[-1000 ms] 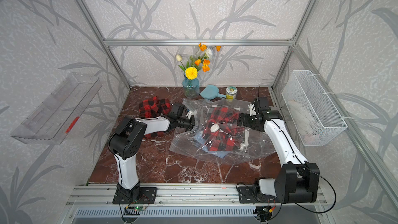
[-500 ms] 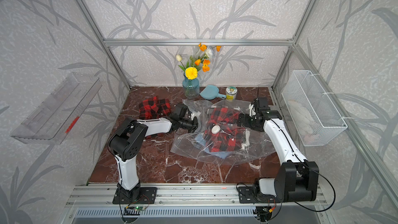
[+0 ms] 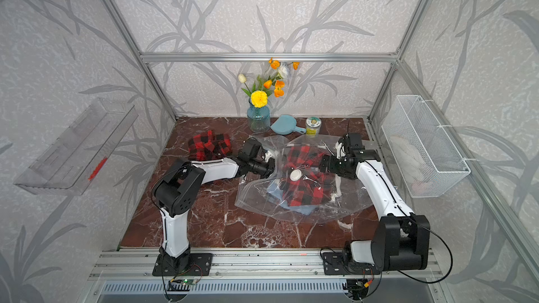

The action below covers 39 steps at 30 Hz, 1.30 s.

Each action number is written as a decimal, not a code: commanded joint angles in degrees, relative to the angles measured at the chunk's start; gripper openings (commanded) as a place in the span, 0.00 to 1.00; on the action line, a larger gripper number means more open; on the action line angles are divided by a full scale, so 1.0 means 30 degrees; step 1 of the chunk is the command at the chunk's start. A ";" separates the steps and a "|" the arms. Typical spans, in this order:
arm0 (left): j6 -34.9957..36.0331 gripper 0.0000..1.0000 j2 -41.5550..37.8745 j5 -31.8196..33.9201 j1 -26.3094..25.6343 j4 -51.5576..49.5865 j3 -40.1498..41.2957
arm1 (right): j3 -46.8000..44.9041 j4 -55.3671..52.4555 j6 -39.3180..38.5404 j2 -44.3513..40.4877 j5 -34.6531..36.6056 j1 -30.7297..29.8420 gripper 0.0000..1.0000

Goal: Take the shirt out of the vacuum bag
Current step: Take out the shirt from the vacuum bag.

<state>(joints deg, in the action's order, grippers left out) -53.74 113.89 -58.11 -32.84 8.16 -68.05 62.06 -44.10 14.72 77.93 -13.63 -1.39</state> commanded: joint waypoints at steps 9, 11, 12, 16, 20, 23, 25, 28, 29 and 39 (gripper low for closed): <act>0.0772 0.00 -0.4198 0.0702 0.0209 -0.1398 -0.0211 | -0.0326 0.0445 -0.0053 0.0635 -0.0057 0.0081 1.00; 0.0897 0.00 -0.4695 0.0809 0.0223 -0.1710 -0.0212 | -0.0327 0.0501 -0.0019 0.0762 -0.0028 0.0067 1.00; 0.0978 0.00 -0.4913 0.0904 0.0246 -0.1889 -0.0177 | -0.0363 0.0556 -0.0033 0.0850 -0.0030 0.0082 1.00; 0.1206 0.00 -0.5168 0.1229 0.0542 -0.2208 0.0487 | -0.0470 0.0723 0.0031 0.1020 -0.0108 0.0067 1.00; 0.1015 0.00 -0.5292 0.1717 0.1191 -0.1869 0.2087 | -0.0525 0.0790 0.0007 0.1093 -0.0056 0.0082 1.00; 0.0833 0.00 -0.5365 0.1950 0.1745 -0.1466 0.3373 | -0.0490 0.0820 -0.0018 0.1151 -0.0058 0.0079 1.00; 0.0851 0.00 -0.5350 0.2133 0.2121 -0.1327 0.4090 | -0.0444 0.0814 -0.0029 0.1181 -0.0057 0.0082 1.00; 0.0587 0.00 -0.5175 0.2187 0.2666 -0.0641 0.5131 | -0.0420 0.0838 0.0009 0.1197 -0.0087 0.0074 1.00; 0.0487 0.00 -0.5123 0.2148 0.2793 -0.0402 0.5381 | -0.0398 0.0820 -0.0003 0.1182 -0.0088 0.0081 1.00; 0.0744 0.00 -0.5571 0.2259 0.3474 -0.0365 0.6607 | -0.0074 0.0614 -0.0179 0.0892 -0.0183 0.0078 1.00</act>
<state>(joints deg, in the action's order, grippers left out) -52.12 99.59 -52.34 -23.35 6.61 -49.63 61.21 -41.78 14.72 81.08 -14.20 -1.39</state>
